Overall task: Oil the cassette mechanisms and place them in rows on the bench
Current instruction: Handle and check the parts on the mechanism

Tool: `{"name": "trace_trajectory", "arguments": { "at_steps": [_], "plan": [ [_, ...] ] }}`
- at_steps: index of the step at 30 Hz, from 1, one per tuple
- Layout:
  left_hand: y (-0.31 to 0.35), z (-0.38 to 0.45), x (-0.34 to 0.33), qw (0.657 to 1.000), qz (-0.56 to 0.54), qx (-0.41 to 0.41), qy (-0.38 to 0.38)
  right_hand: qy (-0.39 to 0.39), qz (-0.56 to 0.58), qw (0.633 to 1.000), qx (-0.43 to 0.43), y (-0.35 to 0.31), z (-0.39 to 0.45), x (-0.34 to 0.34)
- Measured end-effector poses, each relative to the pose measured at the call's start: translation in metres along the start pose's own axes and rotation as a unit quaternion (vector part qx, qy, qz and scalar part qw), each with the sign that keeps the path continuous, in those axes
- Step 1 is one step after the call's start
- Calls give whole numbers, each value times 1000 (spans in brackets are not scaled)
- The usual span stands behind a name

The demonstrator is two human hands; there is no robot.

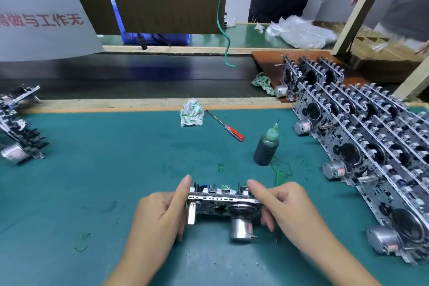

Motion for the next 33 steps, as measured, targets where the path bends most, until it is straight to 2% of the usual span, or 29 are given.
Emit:
{"name": "trace_trajectory", "arguments": {
  "at_steps": [2,4,5,6,8,10,12,13,18,24,33],
  "plan": [
    [9,-3,8,984,161,-55,49,18,-45,999,21,0,0,3],
    [28,-8,14,954,246,-143,95,68,-137,986,61,-1,-1,13],
    [37,-9,15,949,239,-178,102,79,-142,983,80,-2,-1,15],
    [42,-7,14,953,207,-204,90,69,-97,989,93,-3,-1,14],
    [49,-3,5,962,120,-244,10,-5,12,994,108,-4,-2,-1],
    [56,0,-10,955,73,-272,-93,-15,51,991,122,-3,-1,-9],
    [58,2,-27,944,71,-277,-167,-5,80,989,125,-4,1,-11],
    [58,3,-32,941,72,-278,-181,-6,95,987,126,-5,2,-11],
    [56,6,-37,943,45,-281,-173,-5,108,984,142,-8,3,-10],
    [53,9,-42,945,15,-254,-207,-13,125,982,138,-9,6,-8],
    [52,10,-43,949,9,-240,-204,-28,148,981,122,-8,7,-9]
  ]
}}
Point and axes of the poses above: each hand's wrist, its own z-axis towards the middle knuckle, its own x-axis out of the back of the hand, y = z × x, the point moved 8 cm from there along z, towards the middle knuckle, and after that the axes turned 12 degrees about -z, right-handed, at the moved point
